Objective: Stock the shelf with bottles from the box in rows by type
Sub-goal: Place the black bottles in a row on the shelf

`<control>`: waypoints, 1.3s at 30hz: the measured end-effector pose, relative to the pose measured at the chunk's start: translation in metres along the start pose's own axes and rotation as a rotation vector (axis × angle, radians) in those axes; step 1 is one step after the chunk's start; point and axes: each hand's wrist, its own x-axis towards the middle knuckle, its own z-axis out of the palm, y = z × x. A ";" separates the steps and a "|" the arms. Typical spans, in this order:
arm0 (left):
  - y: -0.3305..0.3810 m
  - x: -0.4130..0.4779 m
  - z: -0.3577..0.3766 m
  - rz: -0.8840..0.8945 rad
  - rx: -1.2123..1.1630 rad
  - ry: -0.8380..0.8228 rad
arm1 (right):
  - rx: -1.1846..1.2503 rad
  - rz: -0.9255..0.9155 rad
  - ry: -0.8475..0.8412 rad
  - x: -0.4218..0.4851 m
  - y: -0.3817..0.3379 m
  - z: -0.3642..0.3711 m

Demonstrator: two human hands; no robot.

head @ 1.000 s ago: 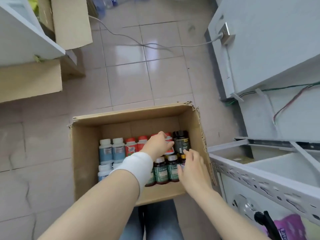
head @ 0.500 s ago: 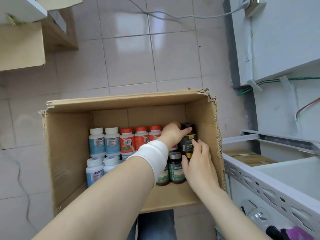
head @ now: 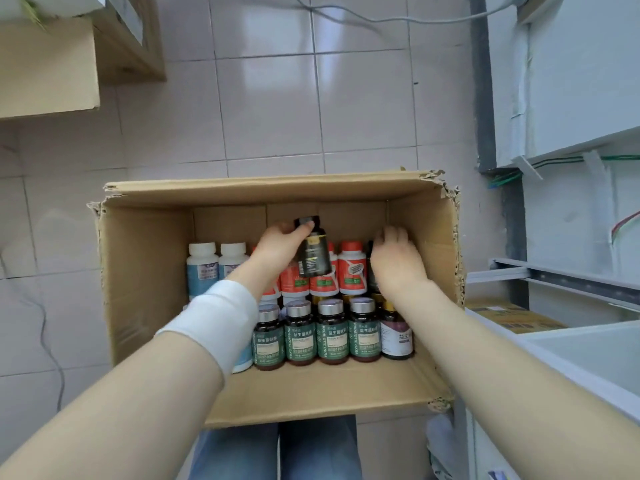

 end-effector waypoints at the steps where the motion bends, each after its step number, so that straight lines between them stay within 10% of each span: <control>1: -0.005 0.003 -0.006 -0.024 -0.046 -0.013 | -0.126 -0.036 -0.042 0.008 -0.001 -0.002; 11: -0.013 -0.001 -0.022 -0.089 -0.253 -0.145 | -0.127 -0.025 -0.073 0.027 -0.002 -0.003; 20: 0.012 -0.045 -0.032 0.041 -0.225 -0.152 | 0.777 -0.008 0.232 -0.034 0.012 -0.029; 31: 0.061 -0.211 -0.073 0.243 -0.226 -0.292 | 2.056 0.101 0.123 -0.214 -0.002 -0.073; 39: 0.077 -0.360 -0.089 0.438 0.022 -0.633 | 2.528 -0.032 0.395 -0.404 -0.062 -0.073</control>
